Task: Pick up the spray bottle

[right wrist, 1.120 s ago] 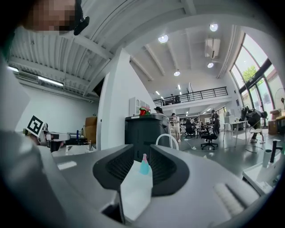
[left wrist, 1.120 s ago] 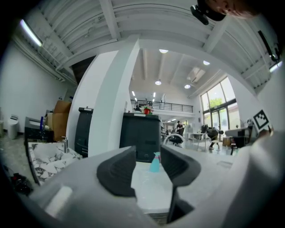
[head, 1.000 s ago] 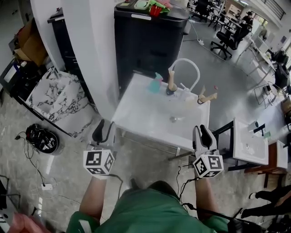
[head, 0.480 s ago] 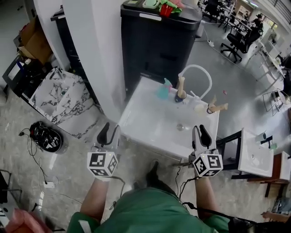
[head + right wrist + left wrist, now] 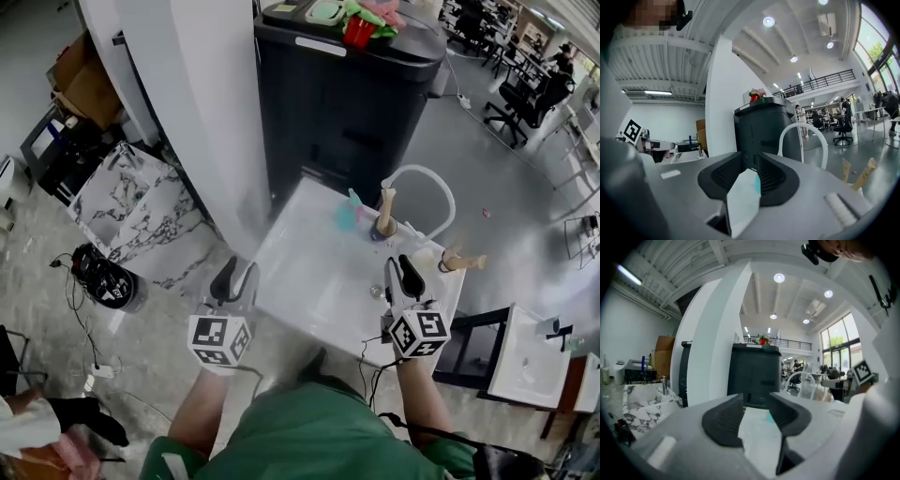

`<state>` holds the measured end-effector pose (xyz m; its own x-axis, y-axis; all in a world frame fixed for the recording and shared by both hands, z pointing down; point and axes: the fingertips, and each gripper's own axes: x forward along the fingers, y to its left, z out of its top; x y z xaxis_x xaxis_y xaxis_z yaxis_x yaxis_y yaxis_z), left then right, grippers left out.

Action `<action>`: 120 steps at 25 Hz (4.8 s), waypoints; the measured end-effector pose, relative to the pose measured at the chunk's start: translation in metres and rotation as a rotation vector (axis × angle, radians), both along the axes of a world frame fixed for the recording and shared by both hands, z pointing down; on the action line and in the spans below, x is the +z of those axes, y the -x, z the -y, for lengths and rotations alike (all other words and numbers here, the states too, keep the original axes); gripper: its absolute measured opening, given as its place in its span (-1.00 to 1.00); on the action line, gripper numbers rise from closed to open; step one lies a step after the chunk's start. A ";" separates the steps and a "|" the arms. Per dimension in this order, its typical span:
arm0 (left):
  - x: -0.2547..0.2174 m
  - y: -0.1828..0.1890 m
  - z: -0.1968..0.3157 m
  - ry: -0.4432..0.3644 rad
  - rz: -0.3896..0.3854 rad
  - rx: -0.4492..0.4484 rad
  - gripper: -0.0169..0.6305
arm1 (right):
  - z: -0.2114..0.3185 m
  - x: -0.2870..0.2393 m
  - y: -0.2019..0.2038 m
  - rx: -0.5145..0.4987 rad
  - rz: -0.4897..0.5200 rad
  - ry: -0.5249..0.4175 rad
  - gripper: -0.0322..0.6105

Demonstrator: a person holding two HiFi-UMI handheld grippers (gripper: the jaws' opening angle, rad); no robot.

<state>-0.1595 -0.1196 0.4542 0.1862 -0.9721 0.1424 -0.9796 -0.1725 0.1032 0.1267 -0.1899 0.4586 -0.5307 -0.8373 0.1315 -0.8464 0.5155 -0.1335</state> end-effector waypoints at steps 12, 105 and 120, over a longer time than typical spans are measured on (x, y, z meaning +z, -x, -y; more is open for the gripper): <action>0.024 -0.022 0.061 0.084 0.034 -0.040 -0.42 | 0.100 0.047 0.008 -0.091 0.005 0.097 -0.62; 0.050 -0.014 0.111 0.171 -0.087 0.161 -0.58 | 0.124 0.063 0.045 -0.140 -0.262 0.182 -0.70; 0.037 -0.038 0.121 0.155 -0.095 0.223 -0.60 | 0.097 0.014 0.022 -0.110 -0.176 0.174 -0.70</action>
<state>-0.1211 -0.2403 0.4909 0.4122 -0.8738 0.2580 -0.9041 -0.3573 0.2343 0.1048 -0.2873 0.4724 -0.5735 -0.7326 0.3667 -0.8046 0.5879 -0.0836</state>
